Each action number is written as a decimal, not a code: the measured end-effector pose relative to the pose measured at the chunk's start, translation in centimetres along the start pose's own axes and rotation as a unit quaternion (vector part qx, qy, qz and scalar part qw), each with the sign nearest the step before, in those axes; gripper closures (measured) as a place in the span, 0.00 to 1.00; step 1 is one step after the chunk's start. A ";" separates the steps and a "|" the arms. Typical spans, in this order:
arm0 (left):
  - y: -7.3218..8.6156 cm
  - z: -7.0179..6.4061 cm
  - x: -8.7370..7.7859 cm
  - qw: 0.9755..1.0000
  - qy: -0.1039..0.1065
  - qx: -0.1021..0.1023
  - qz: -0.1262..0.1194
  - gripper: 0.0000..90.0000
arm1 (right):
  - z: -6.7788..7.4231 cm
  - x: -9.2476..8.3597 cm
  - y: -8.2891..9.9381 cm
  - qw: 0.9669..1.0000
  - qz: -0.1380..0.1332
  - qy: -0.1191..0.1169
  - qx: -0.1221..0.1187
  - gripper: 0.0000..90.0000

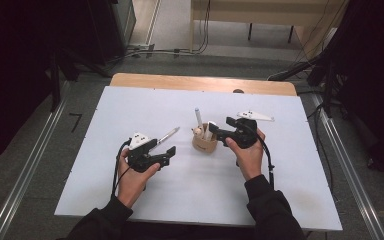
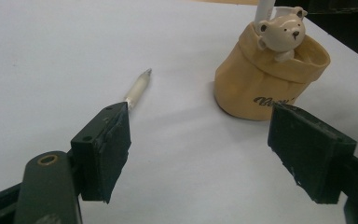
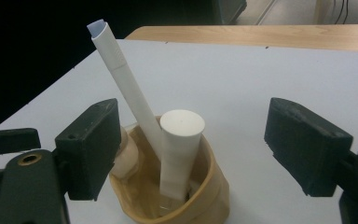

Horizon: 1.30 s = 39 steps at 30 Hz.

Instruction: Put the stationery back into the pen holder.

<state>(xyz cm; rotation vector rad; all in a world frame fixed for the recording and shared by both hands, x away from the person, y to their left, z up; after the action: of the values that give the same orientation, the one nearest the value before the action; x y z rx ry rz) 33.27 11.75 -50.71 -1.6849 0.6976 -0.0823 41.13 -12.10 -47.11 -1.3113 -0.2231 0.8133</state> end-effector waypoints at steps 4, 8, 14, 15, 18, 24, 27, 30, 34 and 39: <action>-0.1 0.5 -0.1 1.000 -0.004 -0.003 0.000 0.25 | 0.1 -0.5 0.1 1.000 0.000 -0.001 -0.005 0.19; -0.2 1.1 -0.2 1.000 -0.009 -0.004 0.000 0.25 | -0.1 -1.1 0.3 1.000 0.001 0.002 -0.008 0.19; -0.1 1.9 -0.2 1.000 -0.013 -0.006 0.008 0.25 | -0.6 -2.2 0.8 1.000 0.003 0.011 -0.013 0.19; -0.2 2.0 -0.2 1.000 -0.015 -0.006 0.008 0.25 | -0.6 -2.4 0.9 1.000 0.004 0.011 -0.014 0.19; -0.3 2.5 -0.2 1.000 -0.023 -0.006 0.004 0.25 | -0.8 -3.0 1.2 1.000 0.007 0.015 -0.016 0.19; -0.5 3.5 -0.1 0.999 -0.035 -0.004 0.004 0.22 | -0.9 -4.1 1.6 1.000 0.008 0.014 -0.019 0.19; -0.5 4.0 0.1 0.999 -0.041 -0.002 0.004 0.21 | -0.9 -4.8 1.9 1.000 0.008 0.015 -0.024 0.19; -0.5 4.2 0.4 0.999 -0.046 0.006 0.004 0.22 | -1.1 -5.4 2.3 1.000 0.010 0.018 -0.024 0.19; -0.6 4.2 0.7 0.999 -0.048 0.014 0.002 0.23 | -1.3 -6.1 2.9 0.999 0.012 0.022 -0.024 0.19; -0.9 4.5 1.2 0.999 -0.050 0.019 -0.001 0.26 | -1.7 -6.8 3.6 0.999 0.018 0.027 -0.028 0.19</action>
<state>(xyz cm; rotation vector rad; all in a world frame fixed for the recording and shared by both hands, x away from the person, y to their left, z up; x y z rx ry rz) 36.45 15.14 -51.41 -1.6423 0.6162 -0.0127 35.86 -17.63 -48.91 -1.3920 -0.1801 0.8064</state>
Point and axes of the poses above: each handheld gripper's, and its own axes: x roughly forward along the jaws, y roughly out of its underside, z roughly to its left, the point moved 6 cm from there along x, roughly forward along the jaws, and after that the axes turned 9 degrees about -z, right-handed, at the moved point
